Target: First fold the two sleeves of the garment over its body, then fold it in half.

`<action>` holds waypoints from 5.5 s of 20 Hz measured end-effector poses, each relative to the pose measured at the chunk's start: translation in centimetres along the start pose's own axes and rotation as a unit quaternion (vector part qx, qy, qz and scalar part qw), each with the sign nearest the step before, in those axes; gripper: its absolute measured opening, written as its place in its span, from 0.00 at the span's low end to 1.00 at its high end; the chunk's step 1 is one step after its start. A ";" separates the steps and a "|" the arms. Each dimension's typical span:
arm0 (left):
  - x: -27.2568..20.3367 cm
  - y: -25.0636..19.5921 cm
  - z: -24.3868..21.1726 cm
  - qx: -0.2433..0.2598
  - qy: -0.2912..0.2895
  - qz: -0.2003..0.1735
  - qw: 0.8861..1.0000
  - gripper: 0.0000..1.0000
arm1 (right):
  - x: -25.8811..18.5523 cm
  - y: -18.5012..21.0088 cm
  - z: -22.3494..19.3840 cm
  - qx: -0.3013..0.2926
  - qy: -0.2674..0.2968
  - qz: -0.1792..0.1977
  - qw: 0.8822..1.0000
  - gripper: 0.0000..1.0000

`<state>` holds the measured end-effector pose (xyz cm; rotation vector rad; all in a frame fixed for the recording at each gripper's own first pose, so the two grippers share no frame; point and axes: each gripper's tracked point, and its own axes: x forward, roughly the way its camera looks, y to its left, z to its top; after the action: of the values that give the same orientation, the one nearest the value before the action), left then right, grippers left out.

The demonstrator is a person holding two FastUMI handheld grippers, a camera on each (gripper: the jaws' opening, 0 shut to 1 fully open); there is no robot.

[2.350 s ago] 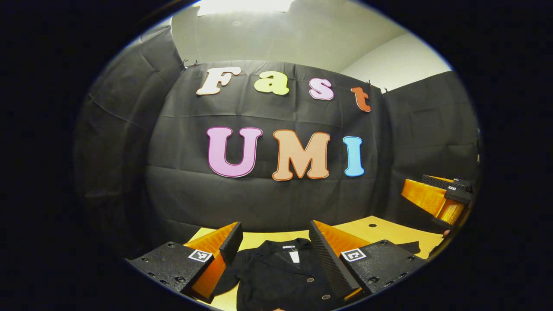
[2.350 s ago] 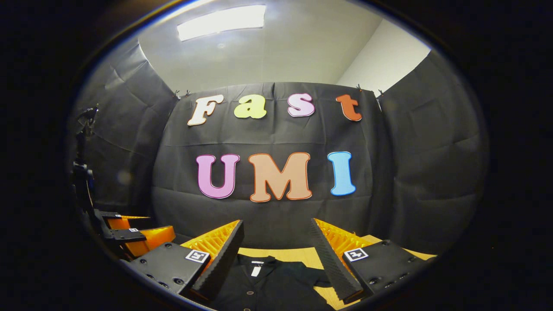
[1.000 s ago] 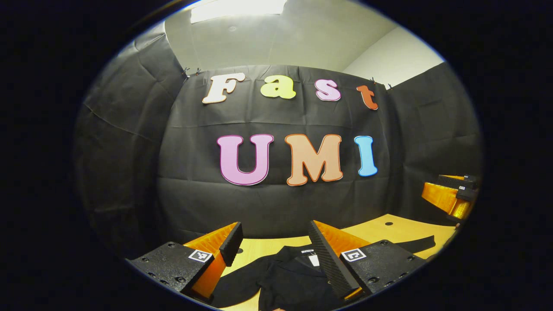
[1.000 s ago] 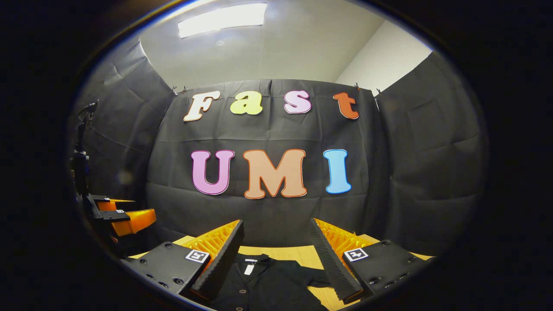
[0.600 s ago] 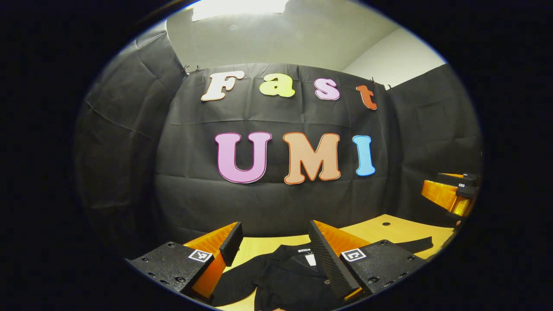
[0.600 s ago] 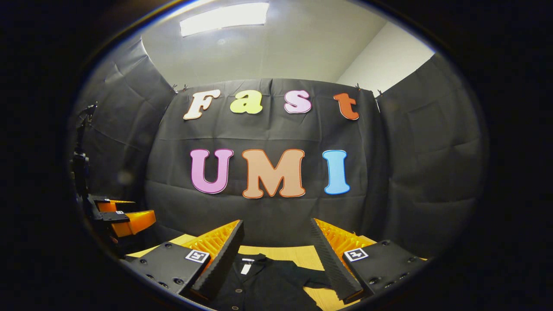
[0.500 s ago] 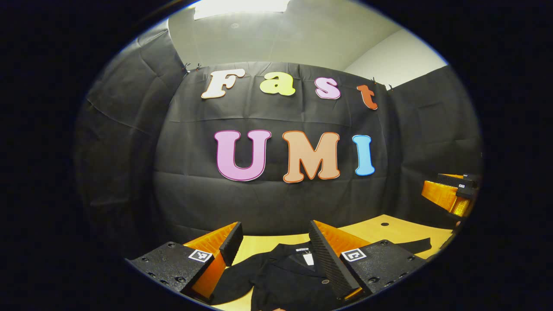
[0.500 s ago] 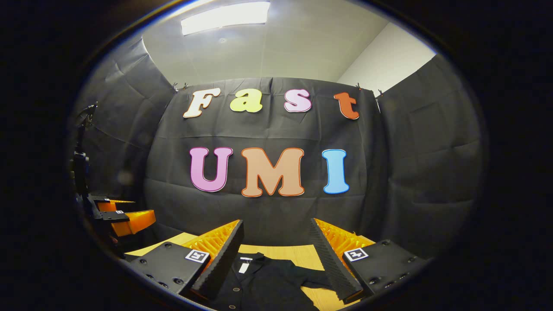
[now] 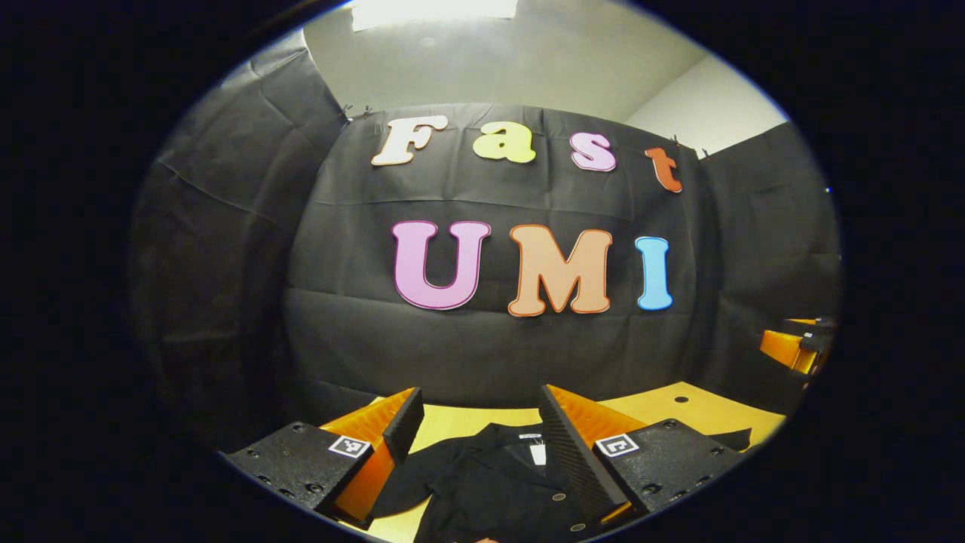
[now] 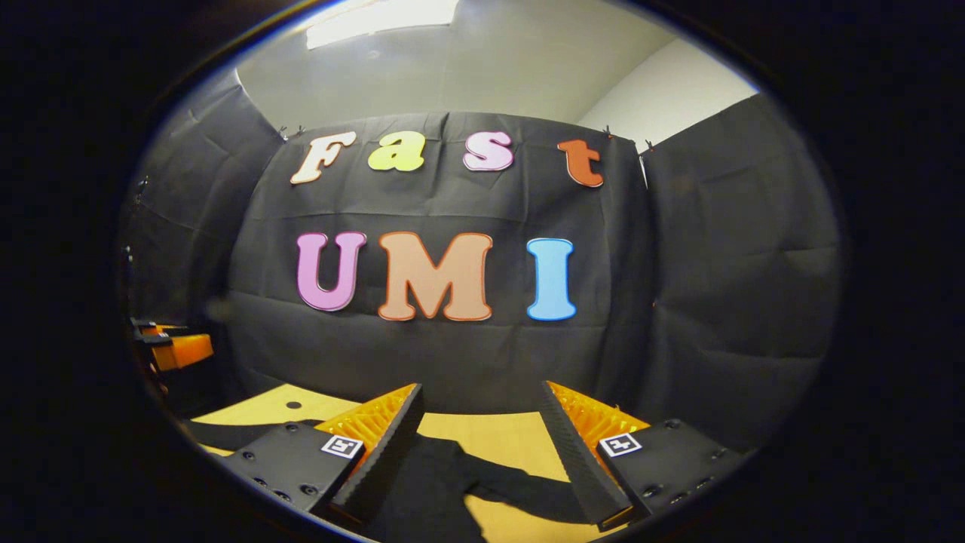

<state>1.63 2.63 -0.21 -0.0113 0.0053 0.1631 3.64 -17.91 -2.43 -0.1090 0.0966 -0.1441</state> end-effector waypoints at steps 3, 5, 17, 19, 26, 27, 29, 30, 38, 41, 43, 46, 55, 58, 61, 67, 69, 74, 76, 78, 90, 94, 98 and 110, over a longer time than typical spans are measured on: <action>0.2 -0.8 -0.3 0.001 0.006 0.014 1.000 0.92 | 1.4 -3.9 -1.5 -0.010 0.017 -0.014 1.000 0.96; 0.3 -1.5 -0.4 0.002 0.007 0.021 1.000 0.93 | 2.2 -6.0 -3.3 -0.009 0.038 -0.017 0.999 0.98; -0.2 -6.6 -0.6 0.030 0.017 0.041 0.999 0.93 | 3.7 -15.7 -15.6 -0.035 0.155 -0.036 0.987 0.98; -0.2 -7.6 -0.6 0.032 0.017 0.044 0.998 0.92 | 4.4 -16.9 -17.3 -0.037 0.172 -0.036 0.984 0.98; -0.6 -11.2 -1.4 0.039 0.022 0.064 0.997 0.93 | 5.8 -21.1 -24.7 -0.045 0.265 -0.007 0.963 0.98; -0.6 -11.5 -1.5 0.041 0.023 0.068 0.997 0.92 | 5.8 -21.5 -25.6 -0.045 0.280 -0.001 0.959 0.99; -0.8 -12.4 -1.8 0.043 0.027 0.075 0.996 0.93 | 5.7 -22.0 -27.5 -0.040 0.305 0.010 0.952 0.99; -0.9 -12.8 -1.9 0.043 0.029 0.077 0.996 0.93 | 6.0 -22.0 -28.4 -0.038 0.316 0.014 0.948 0.99; -1.4 -15.6 -2.1 0.066 0.038 0.079 0.994 0.93 | 6.3 -23.4 -33.8 -0.010 0.376 0.022 0.926 0.99; -1.2 -16.5 -1.6 0.080 0.034 0.071 0.994 0.94 | 6.6 -23.6 -35.2 -0.009 0.388 0.018 0.921 0.99; -0.7 -17.1 -1.0 0.088 0.028 0.064 0.994 0.94 | 6.3 -23.4 -35.6 0.005 0.393 0.024 0.919 1.00; -0.3 -18.0 -0.9 0.083 0.026 0.054 0.995 0.93 | 6.5 -23.1 -35.7 0.026 0.397 0.027 0.917 0.96; 0.5 -17.6 -0.9 0.075 0.026 0.048 0.996 0.94 | 6.5 -20.7 -35.7 0.022 0.404 0.056 0.913 0.04; 0.4 -16.2 -0.4 0.078 0.022 0.058 0.995 0.94 | 6.8 -19.8 -33.3 0.057 0.382 0.046 0.921 0.04; 0.2 -14.3 0.0 0.076 0.014 0.067 0.995 0.90 | 7.8 -17.0 -27.9 0.112 0.329 0.065 0.935 0.04; 0.1 -8.9 -0.7 0.052 0.020 0.068 0.996 0.94 | 9.5 -9.7 -17.7 0.100 0.241 0.098 0.960 0.03; -0.2 -6.3 -0.6 0.046 0.017 0.071 0.996 0.94 | 9.1 -5.9 -16.1 0.087 0.236 0.115 0.961 0.03; -0.5 0.5 -1.0 0.040 0.023 0.085 0.995 0.94 | 9.2 3.1 -13.4 0.052 0.222 0.148 0.962 0.03; -0.7 2.9 -1.6 0.038 0.028 0.092 0.995 0.94 | 9.5 6.4 -12.5 0.045 0.217 0.160 0.962 0.03; -0.7 5.0 -1.7 0.031 0.030 0.096 0.994 0.94 | 9.9 9.9 -11.6 0.044 0.210 0.171 0.962 0.03; -2.4 17.5 -3.4 0.026 0.045 0.119 0.992 0.94 | 10.9 28.8 -11.7 0.011 0.209 0.249 0.946 0.03; -3.6 21.0 -4.0 0.027 0.050 0.140 0.988 0.94 | 10.8 34.1 -13.7 -0.009 0.227 0.280 0.933 0.03; -5.0 23.4 -5.2 0.021 0.065 0.166 0.984 0.94 | 11.4 38.6 -15.7 -0.032 0.245 0.307 0.919 0.03; -6.9 27.6 -8.4 0.009 0.106 0.201 0.974 0.92 | 13.8 45.0 -22.9 -0.090 0.312 0.315 0.892 0.37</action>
<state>-9.69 28.61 -8.83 -0.0099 0.2241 0.5675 21.05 21.97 -31.50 -0.2076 0.7832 0.4905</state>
